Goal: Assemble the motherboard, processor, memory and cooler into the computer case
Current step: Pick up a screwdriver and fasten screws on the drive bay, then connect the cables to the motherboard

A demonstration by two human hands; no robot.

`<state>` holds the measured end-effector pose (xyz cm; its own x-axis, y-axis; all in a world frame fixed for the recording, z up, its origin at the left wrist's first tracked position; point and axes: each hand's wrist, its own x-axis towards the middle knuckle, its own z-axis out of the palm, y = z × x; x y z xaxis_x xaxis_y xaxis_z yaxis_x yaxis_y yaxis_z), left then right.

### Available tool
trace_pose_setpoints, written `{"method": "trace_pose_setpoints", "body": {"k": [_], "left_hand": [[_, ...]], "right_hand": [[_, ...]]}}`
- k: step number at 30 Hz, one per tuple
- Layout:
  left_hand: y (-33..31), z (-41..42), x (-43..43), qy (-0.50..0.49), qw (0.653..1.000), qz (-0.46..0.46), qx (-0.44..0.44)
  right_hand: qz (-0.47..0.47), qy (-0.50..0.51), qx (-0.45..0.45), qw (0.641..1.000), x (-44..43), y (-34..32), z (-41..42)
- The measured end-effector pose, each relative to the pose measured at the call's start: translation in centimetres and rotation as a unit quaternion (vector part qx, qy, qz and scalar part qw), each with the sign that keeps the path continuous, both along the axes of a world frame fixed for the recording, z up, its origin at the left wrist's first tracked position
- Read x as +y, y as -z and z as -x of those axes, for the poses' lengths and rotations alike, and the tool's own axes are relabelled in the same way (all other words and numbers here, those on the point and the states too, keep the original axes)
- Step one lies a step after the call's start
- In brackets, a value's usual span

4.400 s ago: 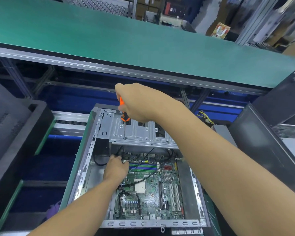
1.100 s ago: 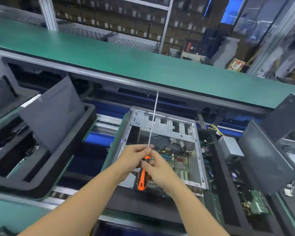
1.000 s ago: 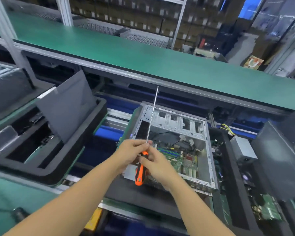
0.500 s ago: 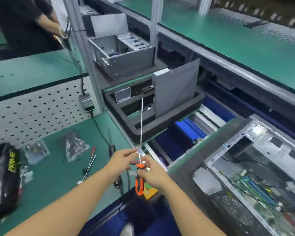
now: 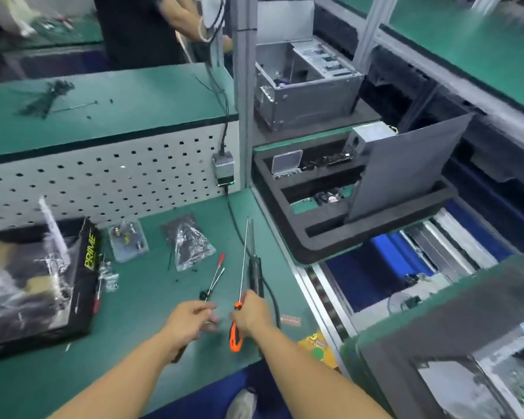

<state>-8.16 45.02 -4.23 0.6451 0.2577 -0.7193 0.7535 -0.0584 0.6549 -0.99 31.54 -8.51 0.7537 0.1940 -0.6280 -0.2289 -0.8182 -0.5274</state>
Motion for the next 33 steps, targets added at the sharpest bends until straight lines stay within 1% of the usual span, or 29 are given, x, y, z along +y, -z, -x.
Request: {"method": "trace_pose_setpoints", "body": {"k": [8,12,15,20,22,25,29,33], "left_hand": [[0.5,-1.8,3.0,-0.007,0.999,-0.041,-0.01],[1.1,-2.2,3.8,-0.04,0.998,-0.048,-0.024],[1.2,-2.4,3.8,-0.034,0.997,-0.055,-0.034],[1.0,-3.8,3.5,-0.047,0.995,-0.076,-0.05],[0.6,-4.7,2.8,-0.041,0.994,-0.082,-0.064],[-0.6,-6.8,0.4,-0.019,0.993,-0.049,-0.106],[-3.1,-10.7,-5.9,0.068,0.979,0.016,-0.191],[-6.3,-13.5,-14.6,0.155,0.951,0.076,-0.254]], "right_hand": [[0.087,0.006,-0.013,0.996,1.7,2.1,-0.9],[0.133,-0.015,-0.038,0.99,2.7,2.2,-0.6],[0.173,-0.064,-0.057,0.981,3.1,2.7,0.1],[0.151,-0.113,-0.028,0.982,1.9,1.7,0.0],[0.136,-0.115,-0.023,0.984,1.0,0.8,0.0],[0.075,-0.05,-0.019,0.996,-1.1,-1.1,-0.1],[-0.013,0.063,-0.031,0.997,-6.0,-5.6,-0.8],[-0.049,0.153,-0.108,0.981,-13.4,-11.1,-1.3]]}}
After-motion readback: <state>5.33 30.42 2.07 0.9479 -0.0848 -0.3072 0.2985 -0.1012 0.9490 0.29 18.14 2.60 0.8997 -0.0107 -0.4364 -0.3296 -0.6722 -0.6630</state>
